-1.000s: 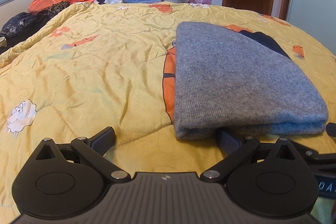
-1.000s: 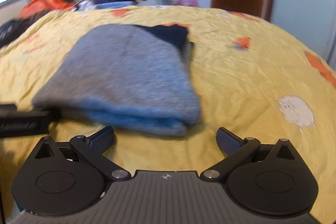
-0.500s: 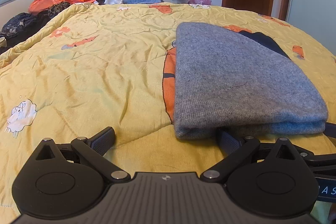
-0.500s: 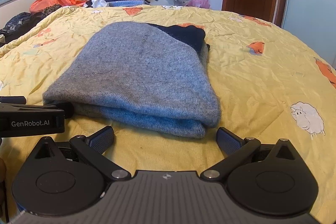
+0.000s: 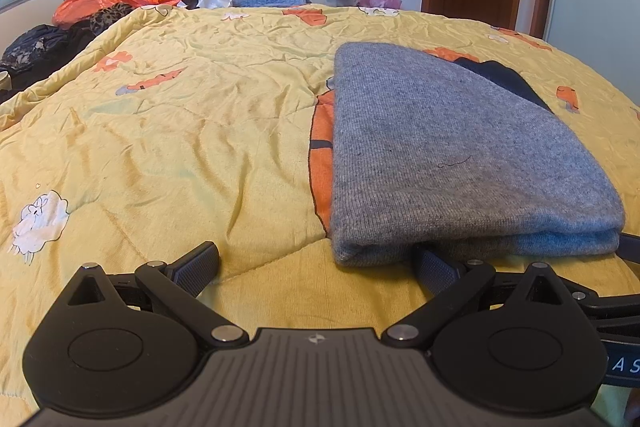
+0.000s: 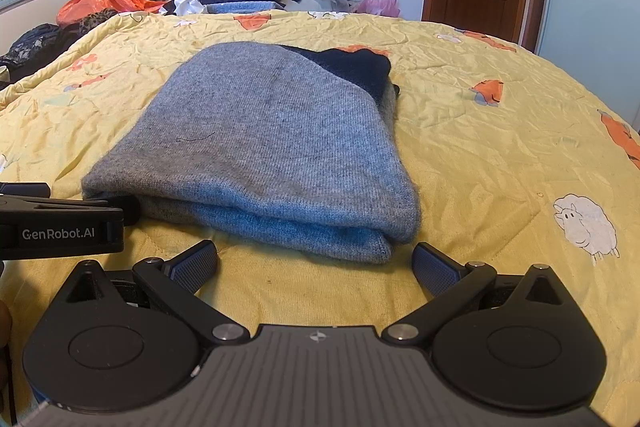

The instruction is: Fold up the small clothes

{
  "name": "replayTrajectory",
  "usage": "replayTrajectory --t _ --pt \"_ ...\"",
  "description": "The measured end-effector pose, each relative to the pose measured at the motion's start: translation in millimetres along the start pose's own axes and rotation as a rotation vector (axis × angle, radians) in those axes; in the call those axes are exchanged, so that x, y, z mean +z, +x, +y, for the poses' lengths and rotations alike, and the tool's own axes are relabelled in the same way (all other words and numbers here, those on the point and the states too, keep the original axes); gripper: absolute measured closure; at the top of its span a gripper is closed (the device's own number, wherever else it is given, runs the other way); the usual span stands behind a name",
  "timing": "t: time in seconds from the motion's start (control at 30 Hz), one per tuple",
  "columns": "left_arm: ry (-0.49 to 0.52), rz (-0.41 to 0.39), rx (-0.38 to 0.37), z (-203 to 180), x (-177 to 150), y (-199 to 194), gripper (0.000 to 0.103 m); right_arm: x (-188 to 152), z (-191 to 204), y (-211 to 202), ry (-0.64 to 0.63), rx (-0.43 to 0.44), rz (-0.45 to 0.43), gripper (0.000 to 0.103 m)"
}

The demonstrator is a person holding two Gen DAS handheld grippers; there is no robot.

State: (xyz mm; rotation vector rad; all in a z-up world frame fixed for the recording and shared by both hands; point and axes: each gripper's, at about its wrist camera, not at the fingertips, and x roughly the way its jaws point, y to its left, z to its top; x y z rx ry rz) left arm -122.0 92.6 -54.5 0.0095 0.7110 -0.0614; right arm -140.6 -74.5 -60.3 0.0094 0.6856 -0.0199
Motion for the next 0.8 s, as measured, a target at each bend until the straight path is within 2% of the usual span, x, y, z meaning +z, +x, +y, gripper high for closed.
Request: replayTrajectory --t 0.8 --pt "0.003 -0.007 -0.011 2.5 -0.4 0.9 0.000 -0.1 0.1 -0.2 0.000 0.000 0.000 0.000"
